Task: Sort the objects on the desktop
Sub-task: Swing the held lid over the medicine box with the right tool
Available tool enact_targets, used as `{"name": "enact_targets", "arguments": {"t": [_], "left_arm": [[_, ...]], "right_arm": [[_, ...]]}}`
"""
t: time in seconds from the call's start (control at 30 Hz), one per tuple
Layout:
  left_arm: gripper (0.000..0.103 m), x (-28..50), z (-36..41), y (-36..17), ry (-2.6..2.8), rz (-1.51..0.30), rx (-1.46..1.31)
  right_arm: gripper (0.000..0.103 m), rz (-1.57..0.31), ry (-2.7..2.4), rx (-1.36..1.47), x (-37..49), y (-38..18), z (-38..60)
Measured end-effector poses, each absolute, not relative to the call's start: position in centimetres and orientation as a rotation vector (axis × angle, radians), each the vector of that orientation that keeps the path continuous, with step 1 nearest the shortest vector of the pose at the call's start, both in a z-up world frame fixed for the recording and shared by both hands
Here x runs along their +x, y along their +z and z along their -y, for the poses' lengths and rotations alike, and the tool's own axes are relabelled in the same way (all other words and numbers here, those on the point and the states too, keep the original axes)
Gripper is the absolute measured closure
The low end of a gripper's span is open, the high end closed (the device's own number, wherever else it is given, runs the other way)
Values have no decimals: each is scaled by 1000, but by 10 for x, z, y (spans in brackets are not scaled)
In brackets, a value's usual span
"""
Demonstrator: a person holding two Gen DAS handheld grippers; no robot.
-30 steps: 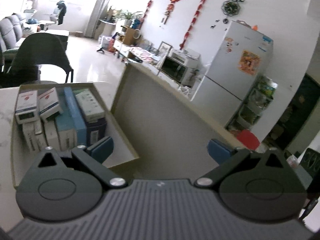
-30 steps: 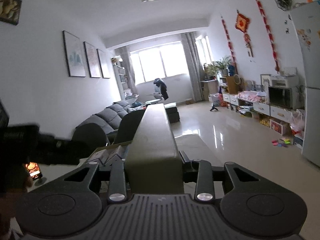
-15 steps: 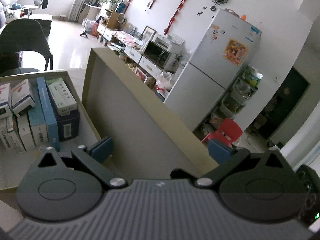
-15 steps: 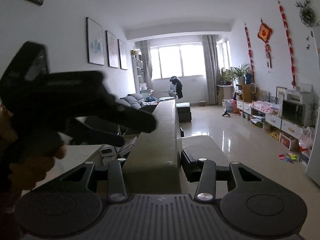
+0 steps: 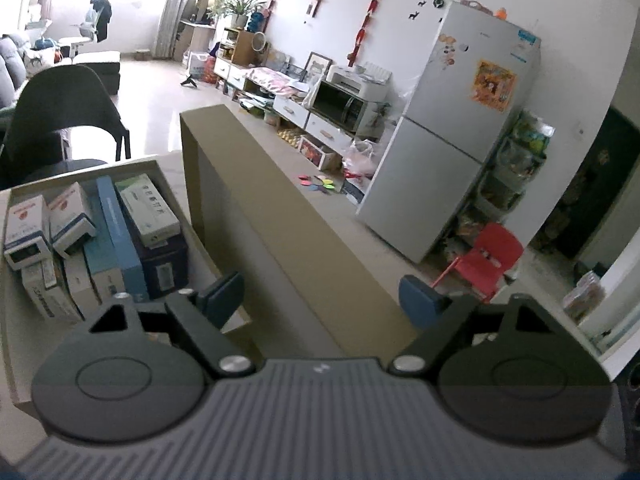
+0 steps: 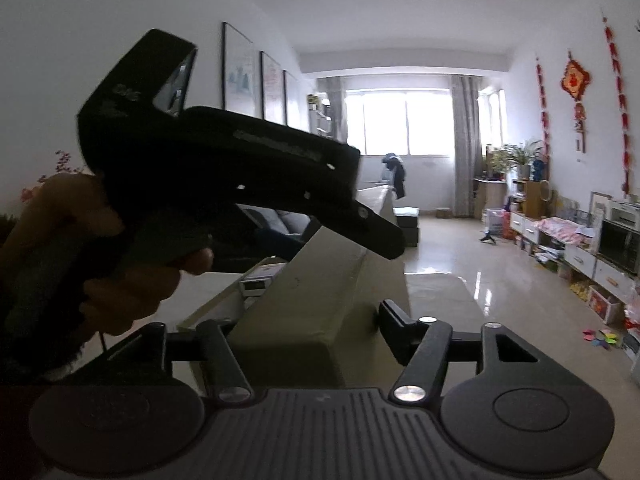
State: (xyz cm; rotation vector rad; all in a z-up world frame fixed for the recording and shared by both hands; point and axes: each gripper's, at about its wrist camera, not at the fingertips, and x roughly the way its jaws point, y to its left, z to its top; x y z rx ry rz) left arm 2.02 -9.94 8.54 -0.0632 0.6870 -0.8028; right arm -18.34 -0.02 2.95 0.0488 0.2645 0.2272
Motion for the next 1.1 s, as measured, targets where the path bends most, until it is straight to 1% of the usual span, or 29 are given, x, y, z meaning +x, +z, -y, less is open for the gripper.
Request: {"name": "enact_targets", "arguments": {"t": [0.1, 0.2, 0.23, 0.53, 0.63, 0.67, 0.7, 0.83, 1.1], "left_arm": [[25, 19, 102, 87, -798, -677, -36], [41, 18, 101, 87, -815, -676, -34], [48, 18, 100, 87, -827, -675, -46], [52, 15, 90, 87, -825, -668, -85], [53, 14, 89, 86, -829, -668, -95], [55, 13, 88, 86, -820, -662, -96], [55, 15, 85, 86, -813, -663, -107], [59, 24, 73, 85, -791, -665, -157], [60, 26, 55, 82, -769, -657, -182]], "right_arm": [[31, -265, 249, 41, -182, 31, -1], [27, -262, 270, 43, -179, 31, -1], [27, -261, 277, 45, -177, 31, -1], [18, -259, 315, 48, -167, 33, 3], [13, -282, 344, 73, -162, 31, 5], [8, -295, 362, 79, -160, 30, 6], [1, -307, 389, 88, -158, 30, 9], [1, -330, 526, 188, -150, 23, 31], [0, -357, 731, 464, -119, -8, 93]]}}
